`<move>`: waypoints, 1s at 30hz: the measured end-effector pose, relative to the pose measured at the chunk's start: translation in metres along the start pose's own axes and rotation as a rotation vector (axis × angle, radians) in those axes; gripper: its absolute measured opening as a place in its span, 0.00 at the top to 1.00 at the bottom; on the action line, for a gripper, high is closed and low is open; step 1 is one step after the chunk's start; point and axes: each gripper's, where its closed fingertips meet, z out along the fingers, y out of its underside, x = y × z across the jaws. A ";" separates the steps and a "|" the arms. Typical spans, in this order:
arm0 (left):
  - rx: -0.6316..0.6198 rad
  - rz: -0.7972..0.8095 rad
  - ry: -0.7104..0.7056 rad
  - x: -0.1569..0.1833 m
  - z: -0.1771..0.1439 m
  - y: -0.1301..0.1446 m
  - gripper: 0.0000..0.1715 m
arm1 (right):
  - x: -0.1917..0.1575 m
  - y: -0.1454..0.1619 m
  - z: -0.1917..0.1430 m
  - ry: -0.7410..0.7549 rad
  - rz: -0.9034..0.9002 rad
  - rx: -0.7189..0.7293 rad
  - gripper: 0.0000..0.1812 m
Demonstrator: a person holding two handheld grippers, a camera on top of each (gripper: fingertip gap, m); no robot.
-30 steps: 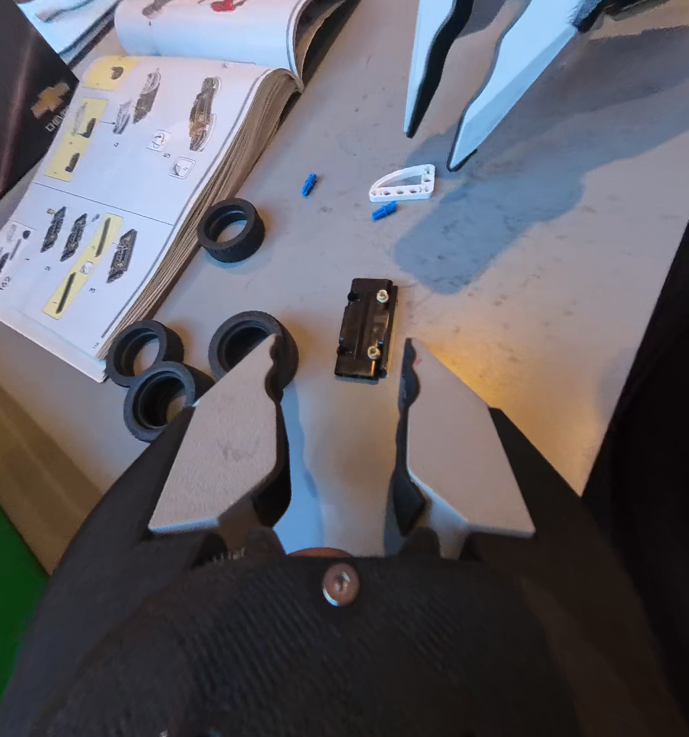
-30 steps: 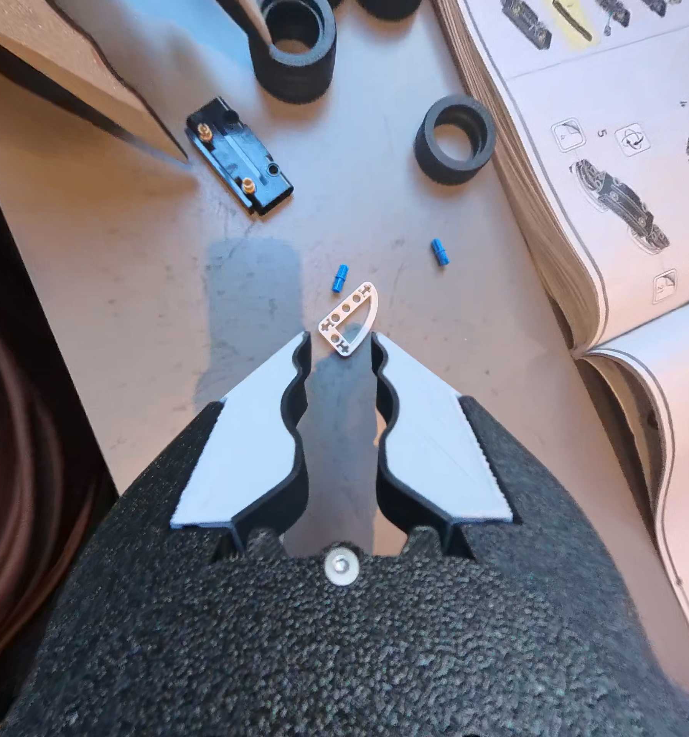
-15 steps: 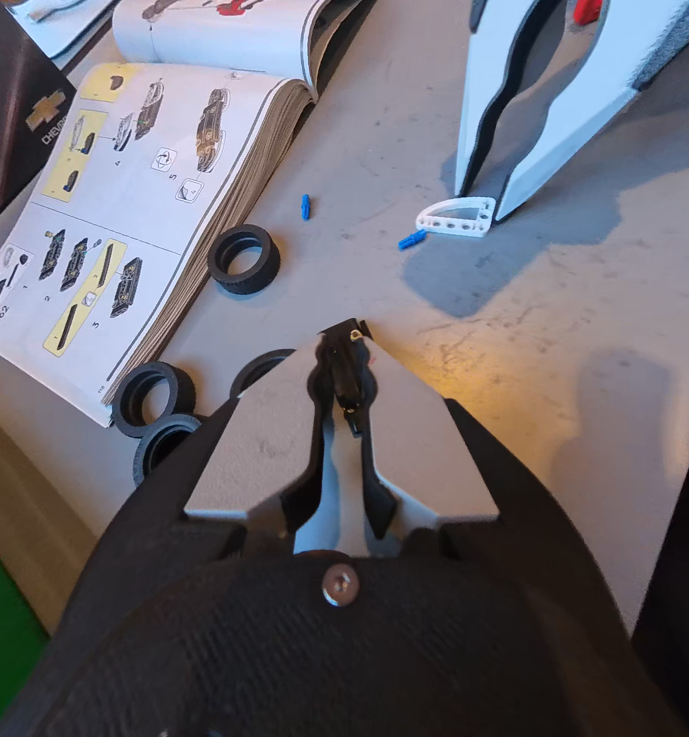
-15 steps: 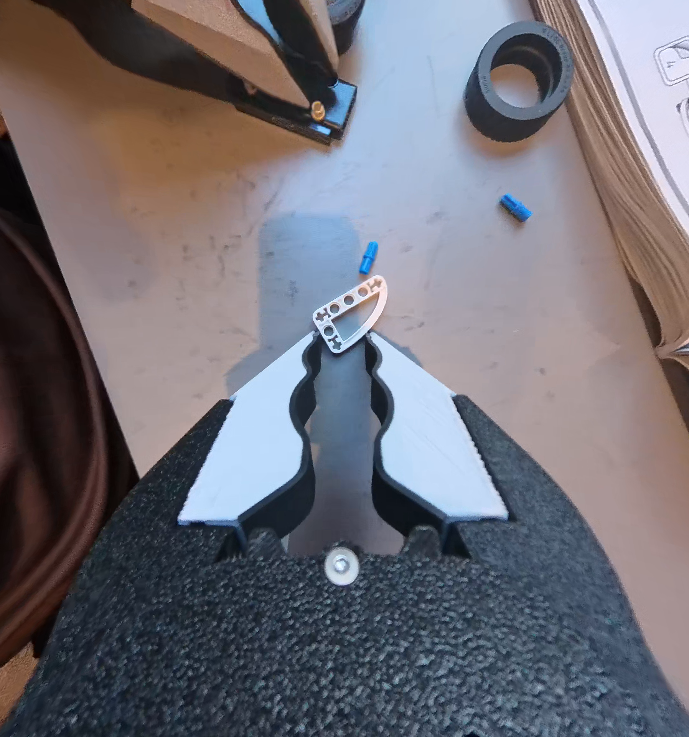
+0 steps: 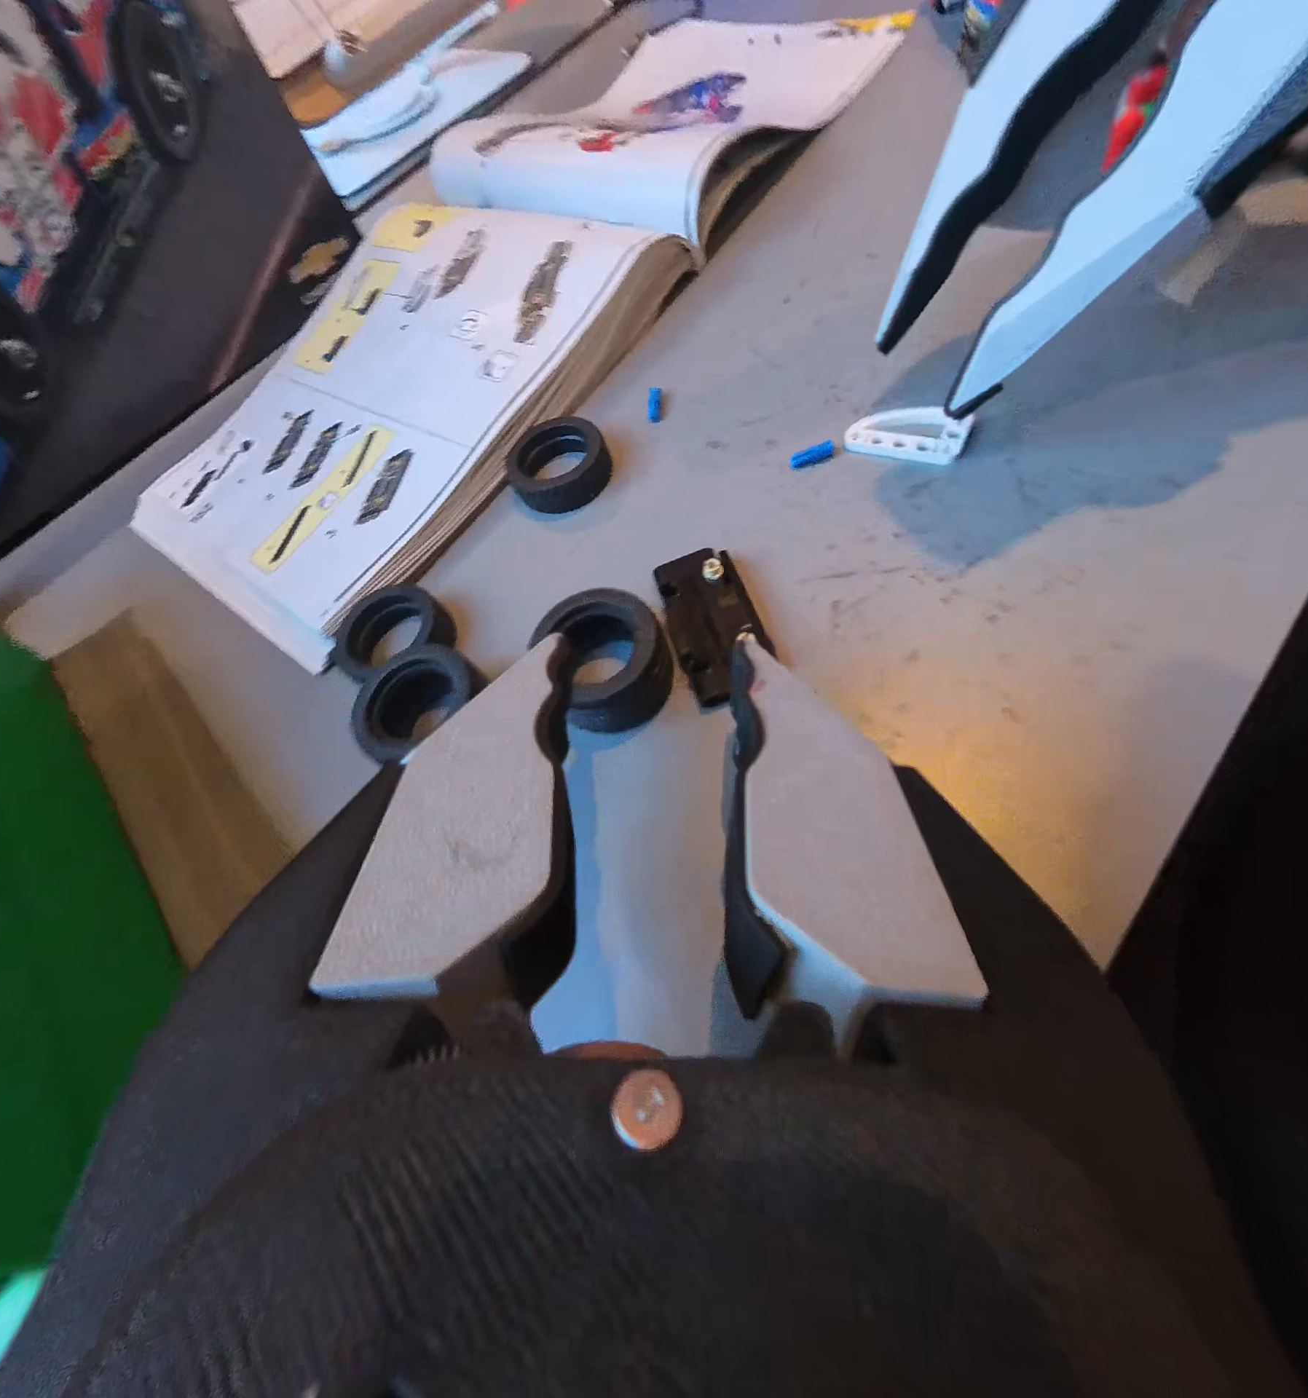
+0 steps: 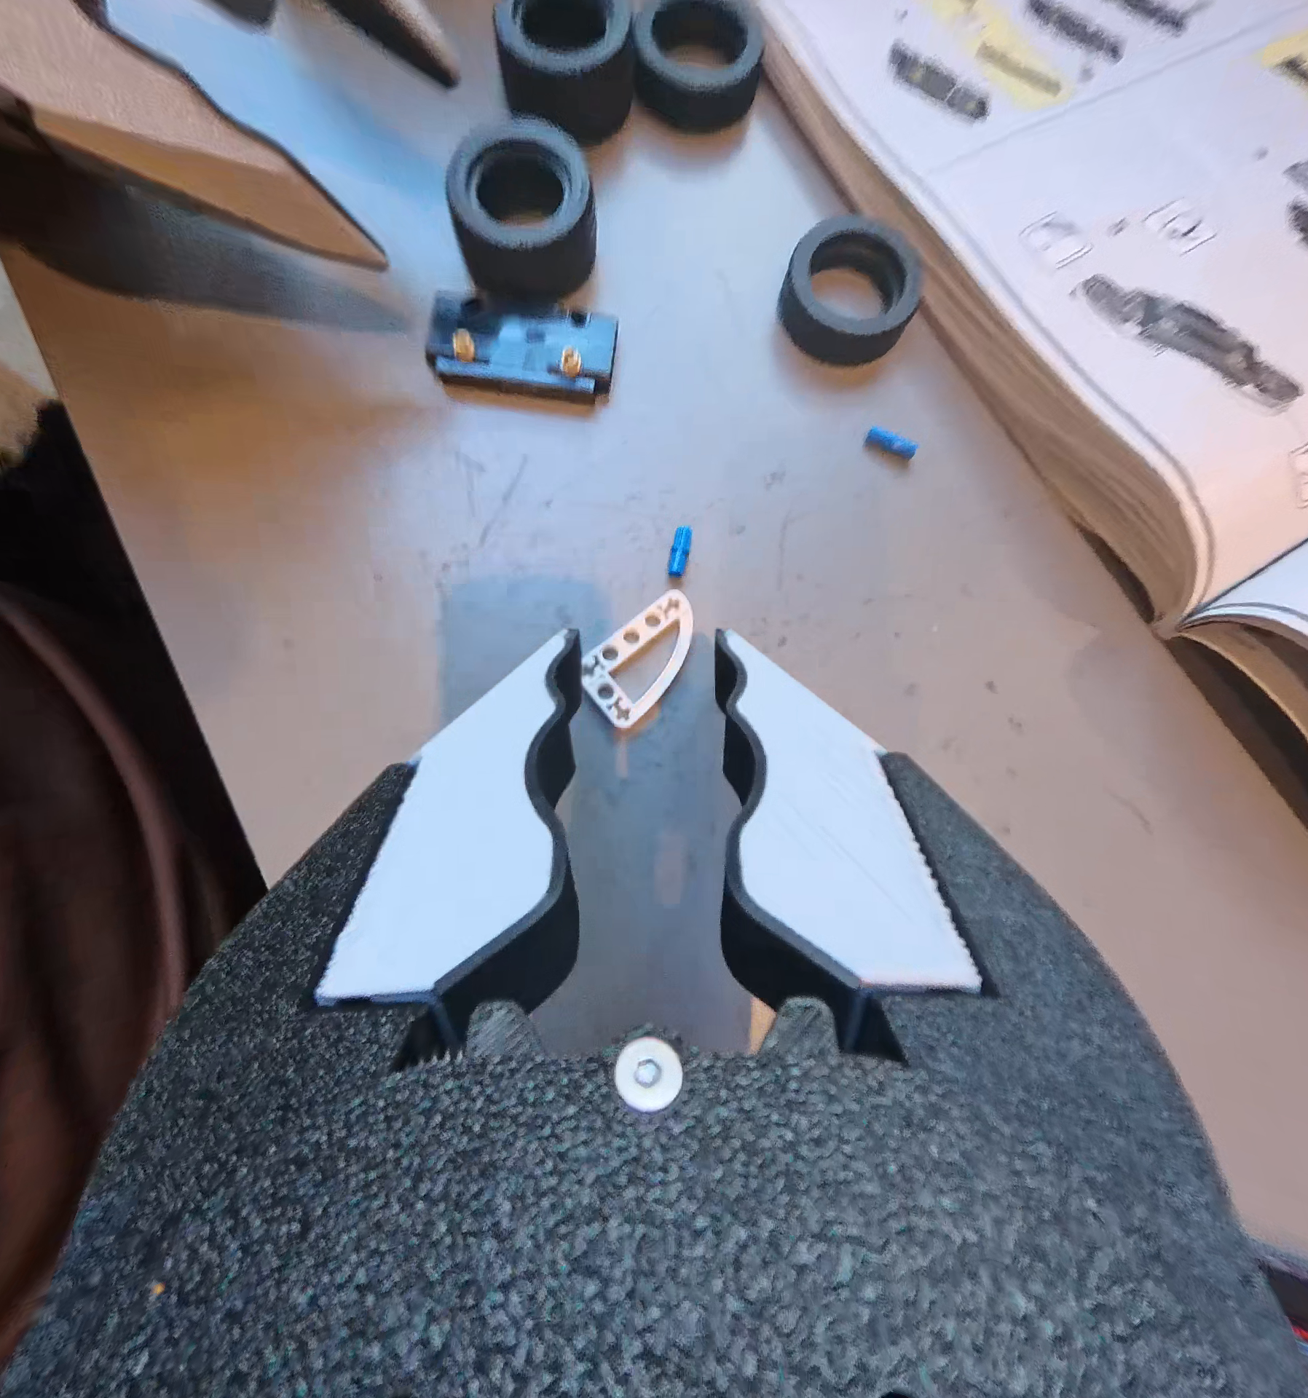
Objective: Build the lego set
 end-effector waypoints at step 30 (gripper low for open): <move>-0.040 0.024 -0.005 -0.001 -0.014 0.016 0.80 | 0.001 0.003 0.000 0.078 0.058 0.129 0.79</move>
